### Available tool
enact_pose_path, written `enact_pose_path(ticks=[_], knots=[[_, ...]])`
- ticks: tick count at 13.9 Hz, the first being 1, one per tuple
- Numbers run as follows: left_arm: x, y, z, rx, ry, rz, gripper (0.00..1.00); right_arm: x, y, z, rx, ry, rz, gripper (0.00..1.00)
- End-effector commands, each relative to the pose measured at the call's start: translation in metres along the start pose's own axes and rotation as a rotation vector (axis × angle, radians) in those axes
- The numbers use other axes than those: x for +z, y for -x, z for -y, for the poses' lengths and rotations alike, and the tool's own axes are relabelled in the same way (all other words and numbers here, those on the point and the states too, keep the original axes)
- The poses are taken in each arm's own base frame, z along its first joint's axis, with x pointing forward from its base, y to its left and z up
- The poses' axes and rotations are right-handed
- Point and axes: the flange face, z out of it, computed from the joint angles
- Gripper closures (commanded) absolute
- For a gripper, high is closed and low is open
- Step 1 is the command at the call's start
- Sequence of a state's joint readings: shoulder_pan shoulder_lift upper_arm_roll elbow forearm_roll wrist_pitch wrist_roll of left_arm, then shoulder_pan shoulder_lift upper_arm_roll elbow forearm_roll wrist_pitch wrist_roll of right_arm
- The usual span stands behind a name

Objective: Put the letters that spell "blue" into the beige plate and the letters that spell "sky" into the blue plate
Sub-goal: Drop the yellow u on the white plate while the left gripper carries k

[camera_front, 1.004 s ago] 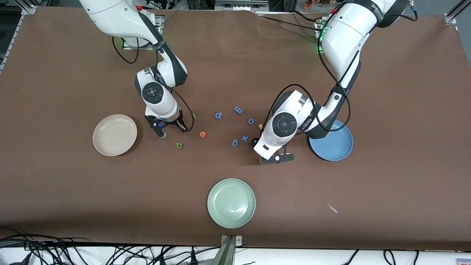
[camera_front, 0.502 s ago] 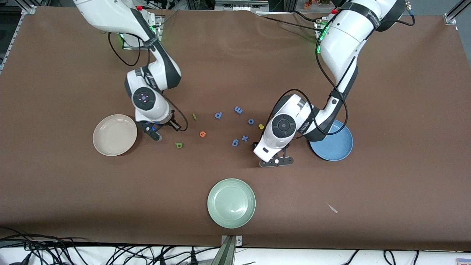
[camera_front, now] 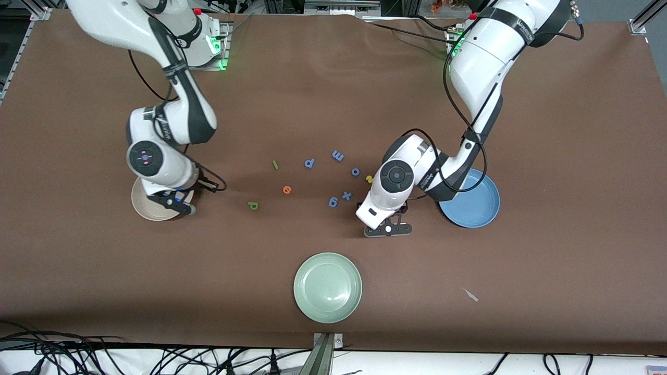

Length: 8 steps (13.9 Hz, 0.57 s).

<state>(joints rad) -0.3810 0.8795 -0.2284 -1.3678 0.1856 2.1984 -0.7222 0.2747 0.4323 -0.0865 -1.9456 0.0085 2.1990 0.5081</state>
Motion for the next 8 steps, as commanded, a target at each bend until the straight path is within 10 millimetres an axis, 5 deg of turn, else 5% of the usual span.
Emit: enact_pose_path(ticks=[1, 4, 6, 7, 8], knots=[[0.008, 0.000, -0.003, 0.018, -0.022, -0.016, 0.19, 0.004, -0.023, -0.038, -0.107, -0.009, 0.022, 1.00], [0.011, 0.000, -0.002, 0.019, -0.025, -0.013, 0.40, 0.016, -0.047, -0.072, -0.170, -0.013, 0.033, 0.99], [0.008, -0.002, -0.002, 0.020, -0.023, -0.017, 0.44, 0.025, -0.062, -0.093, -0.189, -0.019, 0.041, 0.94], [0.013, 0.000, -0.002, 0.019, -0.025, -0.012, 0.44, 0.024, -0.065, -0.094, -0.189, -0.020, 0.036, 0.65], [0.015, 0.000, -0.002, 0.016, -0.026, -0.008, 0.44, 0.021, -0.065, -0.091, -0.178, -0.026, 0.033, 0.18]])
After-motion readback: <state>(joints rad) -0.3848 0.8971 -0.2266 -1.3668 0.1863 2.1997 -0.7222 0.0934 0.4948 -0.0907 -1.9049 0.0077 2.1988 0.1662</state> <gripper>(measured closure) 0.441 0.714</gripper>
